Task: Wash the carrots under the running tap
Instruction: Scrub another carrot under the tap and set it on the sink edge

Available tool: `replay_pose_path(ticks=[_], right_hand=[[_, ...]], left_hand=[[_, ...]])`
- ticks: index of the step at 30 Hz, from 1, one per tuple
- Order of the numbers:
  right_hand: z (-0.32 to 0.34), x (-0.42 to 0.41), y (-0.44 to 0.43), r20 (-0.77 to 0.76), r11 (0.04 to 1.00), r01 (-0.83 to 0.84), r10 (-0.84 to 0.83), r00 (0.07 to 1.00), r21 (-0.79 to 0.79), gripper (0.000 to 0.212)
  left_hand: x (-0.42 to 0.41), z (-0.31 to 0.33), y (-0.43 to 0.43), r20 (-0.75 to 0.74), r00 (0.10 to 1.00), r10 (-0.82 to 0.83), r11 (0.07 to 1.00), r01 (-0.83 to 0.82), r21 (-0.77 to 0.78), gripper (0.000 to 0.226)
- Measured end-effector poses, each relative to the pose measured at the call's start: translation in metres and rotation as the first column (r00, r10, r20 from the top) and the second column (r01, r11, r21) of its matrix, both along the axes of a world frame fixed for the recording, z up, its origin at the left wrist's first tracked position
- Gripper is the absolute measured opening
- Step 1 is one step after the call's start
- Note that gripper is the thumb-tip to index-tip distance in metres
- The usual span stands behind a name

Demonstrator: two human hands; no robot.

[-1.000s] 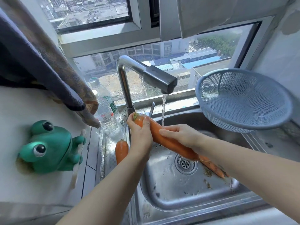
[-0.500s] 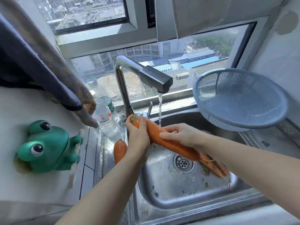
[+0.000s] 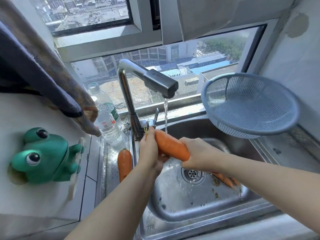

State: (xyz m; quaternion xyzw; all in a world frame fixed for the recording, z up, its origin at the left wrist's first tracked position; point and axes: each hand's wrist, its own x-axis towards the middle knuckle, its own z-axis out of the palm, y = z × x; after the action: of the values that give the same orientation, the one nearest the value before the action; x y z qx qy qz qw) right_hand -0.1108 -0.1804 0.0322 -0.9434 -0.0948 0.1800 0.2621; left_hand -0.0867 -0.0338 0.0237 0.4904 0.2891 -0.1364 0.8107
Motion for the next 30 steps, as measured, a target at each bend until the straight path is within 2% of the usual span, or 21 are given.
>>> replay_pose_path(ticks=[1, 3, 5, 8, 10, 14, 18, 20, 23, 26, 30], right_hand=[[-0.002, -0.003, -0.001, 0.034, 0.999, 0.013, -0.011, 0.999, -0.038, 0.039], [-0.005, -0.007, -0.003, 0.059, 0.998, 0.037, -0.034, 0.998, -0.059, 0.034], [-0.003, -0.007, -0.009, 0.012, 0.997, 0.074, -0.073, 0.997, -0.031, 0.032], [0.000, -0.006, -0.015, -0.087, 0.995, 0.104, -0.103, 0.991, 0.006, 0.027], [-0.001, -0.010, -0.014, -0.045, 0.994, 0.110, -0.110, 0.993, 0.007, 0.025], [0.001, -0.019, -0.005, 0.177, 0.985, 0.041, -0.011, 0.984, -0.169, 0.027], [0.005, -0.022, 0.001, 0.265, 0.954, -0.013, 0.096, 0.959, -0.300, 0.029], [0.003, -0.021, -0.001, 0.235, 0.962, -0.005, 0.071, 0.970, -0.272, 0.028], [0.000, -0.017, -0.011, 0.133, 0.987, 0.023, -0.002, 0.991, -0.162, 0.028], [-0.001, -0.014, -0.022, 0.037, 0.997, 0.045, -0.043, 0.998, -0.070, 0.031], [-0.003, -0.016, -0.024, 0.043, 0.997, 0.047, -0.044, 0.998, -0.063, 0.032]], left_hand=[[-0.001, -0.001, -0.002, -0.016, 1.000, -0.017, 1.000, 0.016, -0.027, 0.038], [-0.004, -0.005, -0.006, 0.032, 0.997, -0.065, 0.998, 0.064, 0.019, 0.035], [-0.008, -0.012, -0.007, 0.134, 0.980, -0.150, 0.988, 0.143, 0.063, 0.043], [-0.014, -0.020, -0.002, 0.232, 0.940, -0.250, 0.968, 0.248, 0.040, 0.062], [-0.014, -0.021, -0.001, 0.261, 0.928, -0.267, 0.963, 0.263, 0.051, 0.067], [-0.010, -0.020, -0.007, 0.264, 0.953, -0.149, 0.980, 0.106, 0.170, 0.051], [-0.007, -0.011, -0.015, 0.151, 0.988, 0.032, 0.994, -0.046, 0.095, 0.029], [-0.005, -0.010, -0.016, 0.125, 0.992, 0.023, 0.996, -0.033, 0.079, 0.030], [-0.008, -0.011, -0.012, 0.152, 0.984, -0.096, 0.994, 0.089, 0.057, 0.035], [-0.011, -0.015, -0.001, 0.215, 0.951, -0.221, 0.969, 0.239, -0.061, 0.044], [-0.011, -0.013, 0.007, 0.260, 0.916, -0.305, 0.941, 0.331, -0.063, 0.061]])
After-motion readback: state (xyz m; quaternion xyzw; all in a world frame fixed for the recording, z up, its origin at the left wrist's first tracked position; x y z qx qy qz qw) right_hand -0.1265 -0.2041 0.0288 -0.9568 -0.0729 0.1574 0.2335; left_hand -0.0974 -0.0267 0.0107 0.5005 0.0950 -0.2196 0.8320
